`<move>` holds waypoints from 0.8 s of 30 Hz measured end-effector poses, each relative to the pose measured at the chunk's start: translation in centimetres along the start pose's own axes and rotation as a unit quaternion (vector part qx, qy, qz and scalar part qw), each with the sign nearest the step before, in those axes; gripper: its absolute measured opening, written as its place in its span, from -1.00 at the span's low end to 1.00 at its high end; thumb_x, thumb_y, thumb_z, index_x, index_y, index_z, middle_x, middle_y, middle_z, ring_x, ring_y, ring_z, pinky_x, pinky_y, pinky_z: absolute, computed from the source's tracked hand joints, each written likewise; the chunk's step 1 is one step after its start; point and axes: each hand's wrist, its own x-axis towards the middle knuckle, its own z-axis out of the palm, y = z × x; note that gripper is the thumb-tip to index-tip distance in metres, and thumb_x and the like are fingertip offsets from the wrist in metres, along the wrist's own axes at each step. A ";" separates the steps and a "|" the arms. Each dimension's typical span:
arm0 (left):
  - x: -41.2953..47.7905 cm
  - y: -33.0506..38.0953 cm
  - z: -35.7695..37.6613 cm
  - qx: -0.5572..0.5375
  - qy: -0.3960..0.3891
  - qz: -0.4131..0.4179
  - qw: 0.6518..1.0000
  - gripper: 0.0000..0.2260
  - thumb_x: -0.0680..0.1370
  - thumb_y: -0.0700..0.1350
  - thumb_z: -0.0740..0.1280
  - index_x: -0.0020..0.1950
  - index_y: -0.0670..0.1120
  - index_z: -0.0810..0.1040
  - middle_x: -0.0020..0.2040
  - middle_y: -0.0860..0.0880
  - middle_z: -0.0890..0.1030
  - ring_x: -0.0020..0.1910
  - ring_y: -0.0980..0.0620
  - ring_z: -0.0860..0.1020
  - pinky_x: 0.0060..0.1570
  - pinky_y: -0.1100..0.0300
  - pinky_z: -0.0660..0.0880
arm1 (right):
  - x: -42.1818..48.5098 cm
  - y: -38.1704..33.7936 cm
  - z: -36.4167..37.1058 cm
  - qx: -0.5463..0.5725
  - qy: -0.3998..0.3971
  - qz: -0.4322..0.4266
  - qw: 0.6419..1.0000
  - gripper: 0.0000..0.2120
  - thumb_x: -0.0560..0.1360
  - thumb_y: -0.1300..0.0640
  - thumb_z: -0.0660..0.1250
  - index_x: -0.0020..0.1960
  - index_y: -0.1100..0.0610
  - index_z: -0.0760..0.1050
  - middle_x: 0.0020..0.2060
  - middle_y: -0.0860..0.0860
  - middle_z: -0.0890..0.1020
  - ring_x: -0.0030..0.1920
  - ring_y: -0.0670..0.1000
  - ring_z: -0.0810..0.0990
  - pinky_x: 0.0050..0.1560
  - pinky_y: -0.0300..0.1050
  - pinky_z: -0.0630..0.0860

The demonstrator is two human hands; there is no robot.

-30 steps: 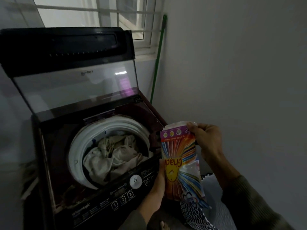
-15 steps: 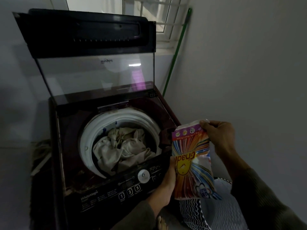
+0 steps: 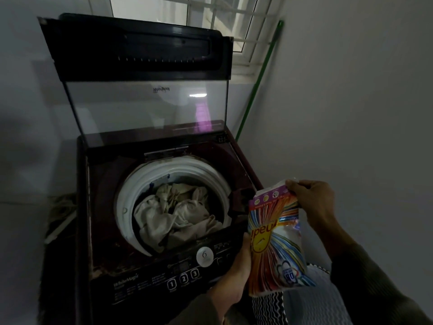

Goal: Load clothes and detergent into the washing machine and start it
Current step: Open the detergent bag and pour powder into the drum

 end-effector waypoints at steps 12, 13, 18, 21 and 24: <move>-1.5 0.4 0.4 0.022 0.010 -0.002 1.000 -0.44 0.63 0.30 -0.07 0.31 0.03 0.55 0.24 -0.06 0.62 -0.04 0.05 0.61 -0.10 0.24 0.52 | 0.6 0.5 0.6 0.008 -0.009 0.002 1.000 -0.84 0.46 0.12 0.47 -0.13 0.24 0.68 -0.39 0.04 0.66 -0.40 0.02 0.64 -0.26 -0.10 0.61; -1.5 0.3 0.4 0.026 0.012 0.002 1.000 -0.42 0.62 0.31 -0.07 0.34 0.02 0.53 0.27 -0.08 0.60 -0.03 0.05 0.60 -0.09 0.23 0.52 | 0.7 0.5 0.7 0.007 -0.011 0.002 1.000 -0.84 0.46 0.13 0.47 -0.12 0.24 0.67 -0.40 0.03 0.65 -0.42 0.00 0.63 -0.28 -0.14 0.58; -2.7 0.6 0.4 0.055 0.013 0.007 0.998 -0.39 0.61 0.33 -0.10 0.40 0.03 0.49 0.35 -0.10 0.55 0.16 0.01 0.58 -0.13 0.28 0.49 | 0.9 0.5 0.7 0.006 -0.014 0.008 1.000 -0.82 0.46 0.13 0.47 -0.08 0.27 0.67 -0.37 0.06 0.65 -0.37 0.05 0.65 -0.17 -0.01 0.65; -3.4 0.9 0.7 0.052 0.019 0.006 0.998 -0.40 0.63 0.30 -0.11 0.40 0.01 0.49 0.35 -0.11 0.55 0.28 -0.04 0.53 -0.03 0.23 0.48 | 0.9 0.5 0.6 0.004 -0.014 0.000 1.000 -0.87 0.45 0.14 0.48 -0.12 0.21 0.68 -0.38 0.06 0.65 -0.37 0.07 0.64 -0.15 0.03 0.66; -3.9 0.9 0.9 0.057 0.030 0.014 0.998 -0.41 0.64 0.29 -0.10 0.40 -0.01 0.49 0.37 -0.14 0.53 0.31 -0.07 0.52 0.09 0.21 0.43 | 0.9 0.4 0.5 0.009 -0.019 0.002 1.000 -0.86 0.44 0.15 0.48 -0.10 0.23 0.67 -0.38 0.05 0.65 -0.36 0.07 0.65 -0.15 0.02 0.66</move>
